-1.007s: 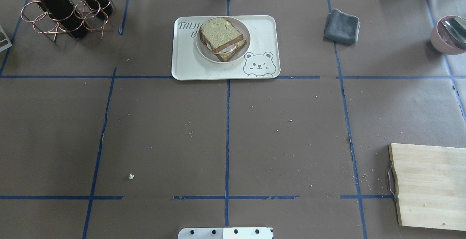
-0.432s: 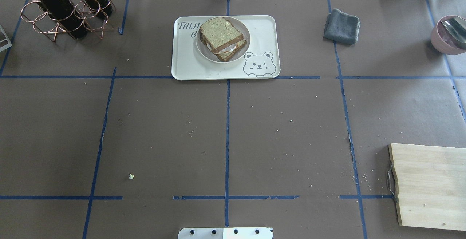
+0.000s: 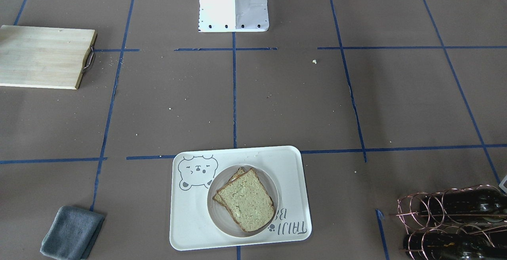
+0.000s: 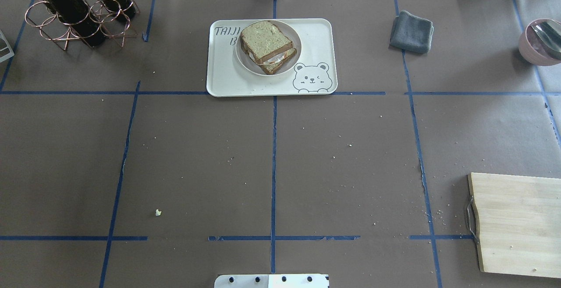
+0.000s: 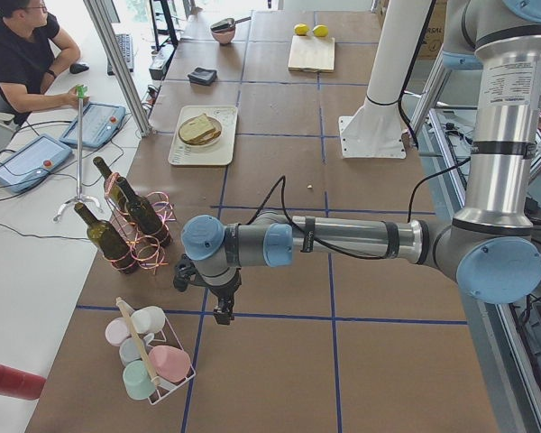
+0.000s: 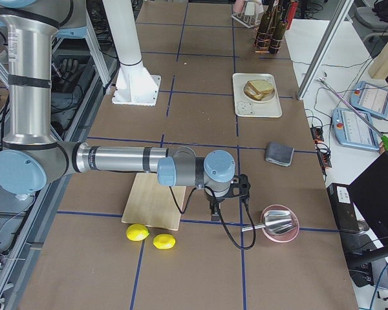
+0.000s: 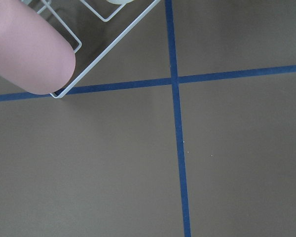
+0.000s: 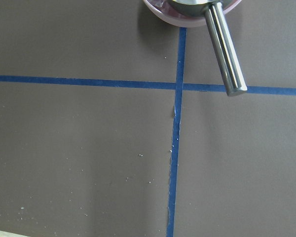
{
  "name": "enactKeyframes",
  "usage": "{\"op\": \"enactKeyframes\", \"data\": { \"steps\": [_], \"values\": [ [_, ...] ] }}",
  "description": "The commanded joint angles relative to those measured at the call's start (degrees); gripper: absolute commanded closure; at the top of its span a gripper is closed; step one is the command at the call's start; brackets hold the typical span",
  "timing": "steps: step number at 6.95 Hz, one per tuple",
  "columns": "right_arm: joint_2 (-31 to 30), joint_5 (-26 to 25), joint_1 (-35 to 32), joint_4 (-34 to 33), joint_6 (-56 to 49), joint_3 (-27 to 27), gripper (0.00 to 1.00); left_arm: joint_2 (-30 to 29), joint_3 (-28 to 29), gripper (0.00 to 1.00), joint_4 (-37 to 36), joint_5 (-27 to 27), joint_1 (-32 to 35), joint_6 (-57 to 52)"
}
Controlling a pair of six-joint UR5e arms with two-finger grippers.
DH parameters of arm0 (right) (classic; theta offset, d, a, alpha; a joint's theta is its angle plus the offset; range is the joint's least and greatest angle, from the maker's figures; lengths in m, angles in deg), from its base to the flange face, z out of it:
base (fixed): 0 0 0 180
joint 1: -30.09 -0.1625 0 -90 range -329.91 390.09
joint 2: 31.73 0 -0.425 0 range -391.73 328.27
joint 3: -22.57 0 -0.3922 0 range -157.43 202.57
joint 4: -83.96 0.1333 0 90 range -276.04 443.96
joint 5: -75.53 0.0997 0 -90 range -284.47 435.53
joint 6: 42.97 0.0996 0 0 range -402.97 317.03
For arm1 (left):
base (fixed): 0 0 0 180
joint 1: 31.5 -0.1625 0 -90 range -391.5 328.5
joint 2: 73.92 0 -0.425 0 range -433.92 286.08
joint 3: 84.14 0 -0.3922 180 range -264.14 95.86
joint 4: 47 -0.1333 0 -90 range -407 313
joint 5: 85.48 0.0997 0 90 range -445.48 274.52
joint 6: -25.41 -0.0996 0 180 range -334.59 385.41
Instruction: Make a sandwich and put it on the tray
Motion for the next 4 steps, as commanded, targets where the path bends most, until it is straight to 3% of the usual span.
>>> {"op": "enactKeyframes", "data": {
  "steps": [1, 4],
  "values": [
    [-0.09, -0.01, 0.0, 0.16, 0.0, 0.03, 0.0, 0.04, -0.11, 0.0, 0.15, -0.22, 0.0, -0.05],
    [-0.26, -0.01, -0.09, -0.1, 0.09, 0.03, 0.0, -0.4, -0.28, 0.0, -0.03, -0.13, 0.0, 0.3]
  ]
}}
